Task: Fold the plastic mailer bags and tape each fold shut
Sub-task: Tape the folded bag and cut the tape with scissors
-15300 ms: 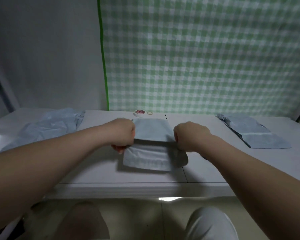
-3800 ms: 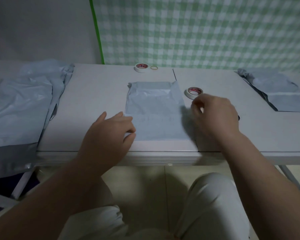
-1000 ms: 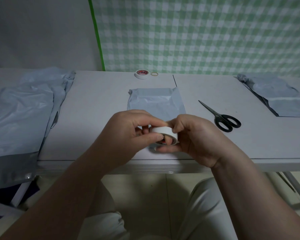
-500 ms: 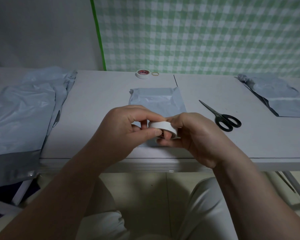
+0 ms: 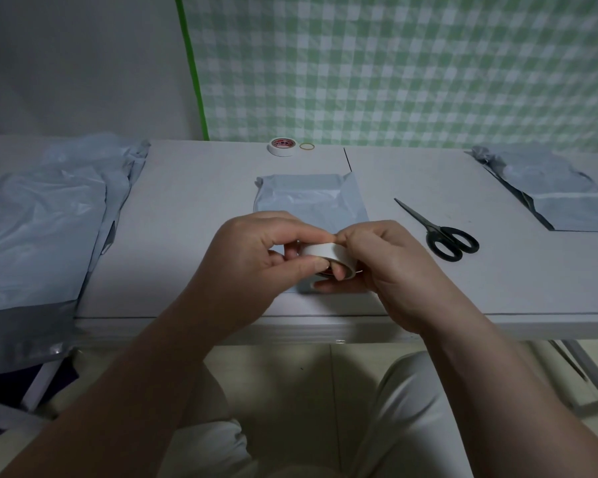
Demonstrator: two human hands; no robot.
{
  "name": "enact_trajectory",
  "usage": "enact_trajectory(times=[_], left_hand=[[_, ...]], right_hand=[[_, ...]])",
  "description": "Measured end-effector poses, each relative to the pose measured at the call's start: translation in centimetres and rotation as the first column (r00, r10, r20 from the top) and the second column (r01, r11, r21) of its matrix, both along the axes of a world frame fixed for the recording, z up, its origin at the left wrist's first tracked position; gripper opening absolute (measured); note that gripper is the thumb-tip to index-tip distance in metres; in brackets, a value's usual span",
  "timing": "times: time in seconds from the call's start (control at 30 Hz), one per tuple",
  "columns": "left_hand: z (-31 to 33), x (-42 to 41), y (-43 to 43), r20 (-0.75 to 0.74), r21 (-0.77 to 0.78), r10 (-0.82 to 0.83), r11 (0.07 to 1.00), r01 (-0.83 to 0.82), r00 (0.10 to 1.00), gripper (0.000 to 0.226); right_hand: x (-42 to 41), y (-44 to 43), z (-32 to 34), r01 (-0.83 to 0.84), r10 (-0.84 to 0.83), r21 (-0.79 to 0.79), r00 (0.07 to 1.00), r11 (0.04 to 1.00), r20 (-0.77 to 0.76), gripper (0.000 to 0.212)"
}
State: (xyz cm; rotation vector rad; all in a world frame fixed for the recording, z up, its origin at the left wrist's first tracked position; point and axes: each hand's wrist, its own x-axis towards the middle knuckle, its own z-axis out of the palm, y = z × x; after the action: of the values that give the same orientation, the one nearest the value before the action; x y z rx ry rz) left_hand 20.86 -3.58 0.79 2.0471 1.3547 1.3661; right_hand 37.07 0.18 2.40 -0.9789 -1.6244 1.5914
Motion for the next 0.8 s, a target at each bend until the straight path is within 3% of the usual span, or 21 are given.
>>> enact_trajectory(times=[0.27,0.4,0.47,0.57,0.6,0.8], left_hand=[[-0.6,0.4,0.4,0.032,-0.024,0.008,1.000,-0.008,0.999,0.022],[-0.7,-0.3,0.9,-0.001,0.011,0.071,0.997,-0.071,0.997,0.020],[-0.7,-0.4,0.9,0.010,-0.011,0.083,0.997,-0.083,0.997,0.018],[-0.5,-0.5,0.8,0.130,-0.099,0.098,0.991,-0.086,0.987,0.024],[-0.5,-0.5,0.8,0.135,-0.110,0.120,0.988,-0.106,0.984,0.025],[-0.2,0.9,0.4,-0.097,0.156,0.326,0.938,-0.309,0.940,0.025]], right_hand=[[0.1,0.6,-0.5,0.019,-0.023,0.063,0.998,0.998,0.066,0.023],[0.2,0.8,-1.3,0.044,-0.079,0.205,0.983,0.978,0.167,0.014],[0.4,0.9,-1.4,0.006,-0.020,0.135,0.995,0.991,0.099,0.014],[1.1,1.1,-1.0,-0.113,0.099,-0.093,0.984,0.989,-0.148,0.019],[1.2,1.1,-1.0,-0.129,0.111,-0.095,0.979,0.987,-0.173,0.017],[0.4,0.6,-1.4,0.053,-0.065,0.219,0.997,0.974,0.047,0.018]])
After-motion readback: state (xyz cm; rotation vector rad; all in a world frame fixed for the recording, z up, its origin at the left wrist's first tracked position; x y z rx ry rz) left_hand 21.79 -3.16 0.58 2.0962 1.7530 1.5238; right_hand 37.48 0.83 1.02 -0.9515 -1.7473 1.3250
